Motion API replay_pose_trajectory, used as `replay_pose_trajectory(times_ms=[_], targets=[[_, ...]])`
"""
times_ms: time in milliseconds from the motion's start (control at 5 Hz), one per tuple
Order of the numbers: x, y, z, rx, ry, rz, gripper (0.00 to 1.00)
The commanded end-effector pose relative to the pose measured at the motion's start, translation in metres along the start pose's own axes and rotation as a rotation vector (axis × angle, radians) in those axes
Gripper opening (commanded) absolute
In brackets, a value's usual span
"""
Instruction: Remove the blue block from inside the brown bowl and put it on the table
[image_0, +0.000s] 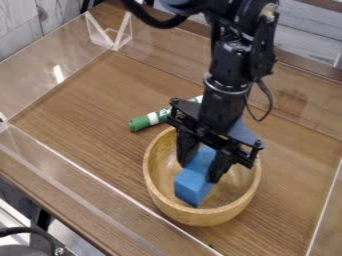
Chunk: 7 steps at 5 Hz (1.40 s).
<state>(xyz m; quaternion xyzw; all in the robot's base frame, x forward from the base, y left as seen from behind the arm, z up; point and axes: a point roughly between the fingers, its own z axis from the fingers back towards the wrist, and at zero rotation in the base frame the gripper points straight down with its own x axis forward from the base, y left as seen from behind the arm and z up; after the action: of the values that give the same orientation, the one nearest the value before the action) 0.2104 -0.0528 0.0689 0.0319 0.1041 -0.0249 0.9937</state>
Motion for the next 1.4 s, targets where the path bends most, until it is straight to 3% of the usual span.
replay_pose_trajectory(times_ms=[0,1200], targets=[[0.007,0.001,0.02,-0.018,-0.074,0.003,0.0],[0.0,0.007,0.046,-0.035,-0.086,-0.009,0.0]])
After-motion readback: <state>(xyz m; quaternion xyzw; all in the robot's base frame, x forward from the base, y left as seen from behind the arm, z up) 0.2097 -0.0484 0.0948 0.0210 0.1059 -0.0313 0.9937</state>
